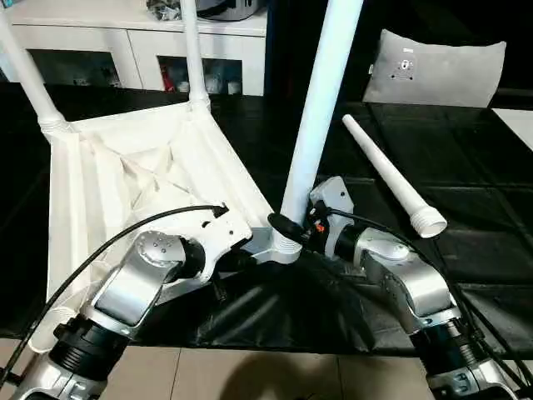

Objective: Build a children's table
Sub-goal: Rotate leg to tighten

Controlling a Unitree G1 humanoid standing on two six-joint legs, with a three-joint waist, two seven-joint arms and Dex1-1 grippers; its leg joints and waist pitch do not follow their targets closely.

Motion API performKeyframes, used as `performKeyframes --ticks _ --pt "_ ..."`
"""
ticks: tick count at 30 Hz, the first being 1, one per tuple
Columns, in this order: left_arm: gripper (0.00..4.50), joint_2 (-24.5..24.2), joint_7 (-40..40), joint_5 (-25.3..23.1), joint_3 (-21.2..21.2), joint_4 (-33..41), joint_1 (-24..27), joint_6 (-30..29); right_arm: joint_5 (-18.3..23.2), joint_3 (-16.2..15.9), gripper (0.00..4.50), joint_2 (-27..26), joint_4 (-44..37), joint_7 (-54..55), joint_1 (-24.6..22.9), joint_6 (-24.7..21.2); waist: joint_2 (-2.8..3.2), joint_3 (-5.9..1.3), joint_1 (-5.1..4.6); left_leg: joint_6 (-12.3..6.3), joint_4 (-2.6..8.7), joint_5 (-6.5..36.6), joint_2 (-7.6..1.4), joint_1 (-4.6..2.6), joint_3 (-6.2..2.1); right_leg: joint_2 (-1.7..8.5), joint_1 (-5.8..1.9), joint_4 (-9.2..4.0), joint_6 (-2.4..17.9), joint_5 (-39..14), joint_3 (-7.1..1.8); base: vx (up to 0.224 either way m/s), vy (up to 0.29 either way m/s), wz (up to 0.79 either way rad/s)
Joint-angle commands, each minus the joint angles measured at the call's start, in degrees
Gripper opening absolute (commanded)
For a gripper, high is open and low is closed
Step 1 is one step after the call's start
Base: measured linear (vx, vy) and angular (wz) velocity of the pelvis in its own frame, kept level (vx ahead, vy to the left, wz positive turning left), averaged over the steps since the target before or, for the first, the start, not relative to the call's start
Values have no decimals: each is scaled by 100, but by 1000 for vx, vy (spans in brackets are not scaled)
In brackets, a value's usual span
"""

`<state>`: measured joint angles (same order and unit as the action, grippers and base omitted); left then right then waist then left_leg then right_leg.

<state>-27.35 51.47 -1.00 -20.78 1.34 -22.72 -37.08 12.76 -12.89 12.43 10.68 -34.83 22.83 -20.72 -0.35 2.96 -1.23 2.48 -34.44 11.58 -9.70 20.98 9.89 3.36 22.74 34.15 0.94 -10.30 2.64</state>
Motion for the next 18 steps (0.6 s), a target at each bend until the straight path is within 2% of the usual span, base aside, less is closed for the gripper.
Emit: performKeyframes --ticks 1,2,4,7,8,9,10,11,12,13,15,18 --pt "0 -83 222 9 -43 256 -230 183 -363 -73 190 113 845 200 -256 -357 95 -304 44 83 483 1541 -311 -34 -142 431 -242 -409 1206 -1504 -274 0 0 0" --pt "0 -109 229 -19 -64 229 -253 186 -348 -63 190 112 857 189 -250 -359 99 -303 45 88 483 1533 -315 -37 -142 432 -240 -412 1197 -1524 -274 0 0 0" --pt "0 -145 241 -61 -91 140 -296 254 -346 -49 260 108 895 185 -230 -309 109 -297 47 99 481 1584 -313 -44 -141 429 -228 -430 1174 -1621 -273 0 0 0" --pt "0 -158 251 -63 -105 51 -334 334 -358 -40 266 104 922 187 -223 -236 117 -316 61 135 466 1622 -315 -68 -131 428 -212 -434 1201 -1586 -277 0 0 0" --pt "0 -158 245 -53 -109 27 -349 344 -365 -37 279 102 929 195 -224 -207 107 -309 60 133 471 1581 -314 -44 -135 426 -226 -422 1200 -1522 -278 0 0 0" --pt "0 -158 245 -53 -109 27 -349 344 -365 -37 304 102 929 195 -224 -207 111 -321 66 121 477 1477 -318 -41 -137 418 -245 -399 1222 -1358 -273 0 0 0" --pt "0 -154 237 -53 -111 -17 -373 367 -367 -30 309 99 932 203 -228 -173 119 -323 69 106 470 1429 -319 -49 -132 417 -239 -391 1259 -1233 -272 0 0 0" --pt "0 -150 225 -52 -111 -98 -409 411 -371 -16 312 97 924 216 -241 -106 165 -318 76 112 469 1449 -312 -55 -131 416 -236 -387 1287 -1223 -271 0 0 0" --pt "0 -148 222 -52 -112 -157 -433 453 -351 10 319 98 878 217 -273 -69 175 -318 75 120 469 1480 -311 -58 -129 411 -234 -395 1294 -1234 -267 0 0 0" --pt "0 -148 222 -52 -112 -157 -433 453 -351 10 319 98 878 217 -273 -69 143 -329 83 131 460 1453 -305 -47 -126 416 -251 -393 1305 -1190 -268 0 0 0" --pt "0 -124 249 -31 -95 -285 -480 585 -304 70 347 124 722 199 -389 50 134 -336 110 97 449 1342 -307 -41 -118 417 -265 -380 1314 -1052 -272 0 0 0" --pt "0 -96 333 28 -80 -436 -526 829 -237 140 377 218 395 96 -641 258 148 -343 173 7 435 1110 -309 -41 -99 426 -280 -367 1344 -838 -278 0 0 0"
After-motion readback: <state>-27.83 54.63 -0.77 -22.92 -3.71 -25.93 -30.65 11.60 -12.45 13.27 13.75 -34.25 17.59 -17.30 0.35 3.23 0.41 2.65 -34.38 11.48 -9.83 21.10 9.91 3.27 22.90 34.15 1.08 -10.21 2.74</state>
